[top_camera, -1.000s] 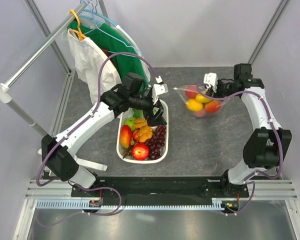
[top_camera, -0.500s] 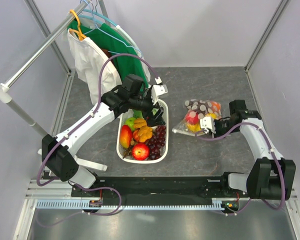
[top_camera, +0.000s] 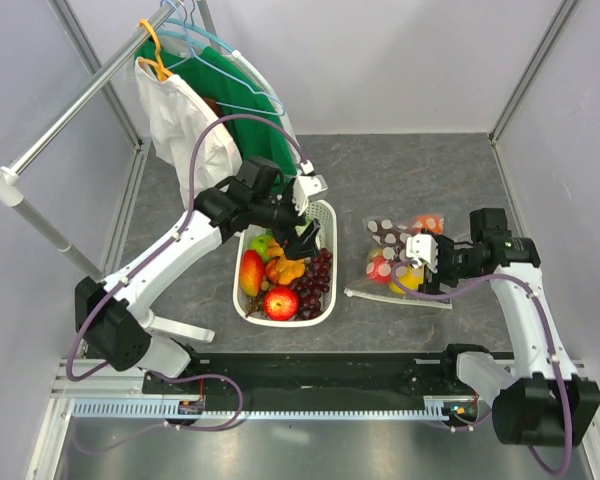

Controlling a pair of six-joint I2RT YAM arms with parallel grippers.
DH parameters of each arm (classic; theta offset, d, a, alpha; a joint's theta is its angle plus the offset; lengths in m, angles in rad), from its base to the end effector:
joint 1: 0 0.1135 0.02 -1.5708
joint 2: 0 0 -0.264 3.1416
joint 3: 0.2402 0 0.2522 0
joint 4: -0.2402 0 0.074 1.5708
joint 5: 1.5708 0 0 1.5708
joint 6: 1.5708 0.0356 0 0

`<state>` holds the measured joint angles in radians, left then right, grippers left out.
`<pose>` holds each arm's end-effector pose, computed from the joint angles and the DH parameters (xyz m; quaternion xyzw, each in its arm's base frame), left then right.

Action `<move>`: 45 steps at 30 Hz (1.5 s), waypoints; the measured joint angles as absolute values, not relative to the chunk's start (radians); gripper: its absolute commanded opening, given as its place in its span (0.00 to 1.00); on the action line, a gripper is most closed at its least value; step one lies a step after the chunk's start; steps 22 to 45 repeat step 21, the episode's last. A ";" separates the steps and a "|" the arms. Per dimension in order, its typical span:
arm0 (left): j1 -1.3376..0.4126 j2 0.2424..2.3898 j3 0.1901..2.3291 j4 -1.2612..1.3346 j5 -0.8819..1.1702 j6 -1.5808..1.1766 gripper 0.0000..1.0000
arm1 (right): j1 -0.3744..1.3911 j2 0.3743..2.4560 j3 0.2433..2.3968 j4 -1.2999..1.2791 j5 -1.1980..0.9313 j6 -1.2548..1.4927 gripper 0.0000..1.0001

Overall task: Place the food in the zip-top bag and seal the zipper
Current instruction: Place the zipper food storage bag at the center of the board, then reset both arms

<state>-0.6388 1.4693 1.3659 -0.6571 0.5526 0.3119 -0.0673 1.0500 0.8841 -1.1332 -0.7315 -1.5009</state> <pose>0.2447 -0.2050 0.3386 0.5003 0.7369 -0.3091 0.3334 0.1683 0.0125 0.2644 -0.6444 0.6657 0.1616 0.3398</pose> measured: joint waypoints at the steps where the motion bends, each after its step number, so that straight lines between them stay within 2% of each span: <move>1: -0.638 1.459 1.367 -0.667 0.553 0.312 1.00 | -0.067 1.028 0.908 -1.134 -0.748 -1.457 0.98; 11: -0.639 1.457 1.505 -0.857 0.531 0.315 1.00 | -0.067 0.926 1.026 -0.928 -0.828 -0.770 0.98; 14: -0.639 1.495 1.530 -0.894 0.507 0.315 1.00 | -0.067 0.928 1.026 -0.871 -0.798 -0.570 0.98; 20: -0.654 1.620 1.628 -0.912 0.461 0.315 1.00 | -0.067 0.930 1.026 -0.811 -0.699 -0.356 0.98; 45: -0.659 1.631 1.637 -0.912 0.456 0.315 1.00 | -0.067 0.930 1.026 -0.807 -0.690 -0.340 0.98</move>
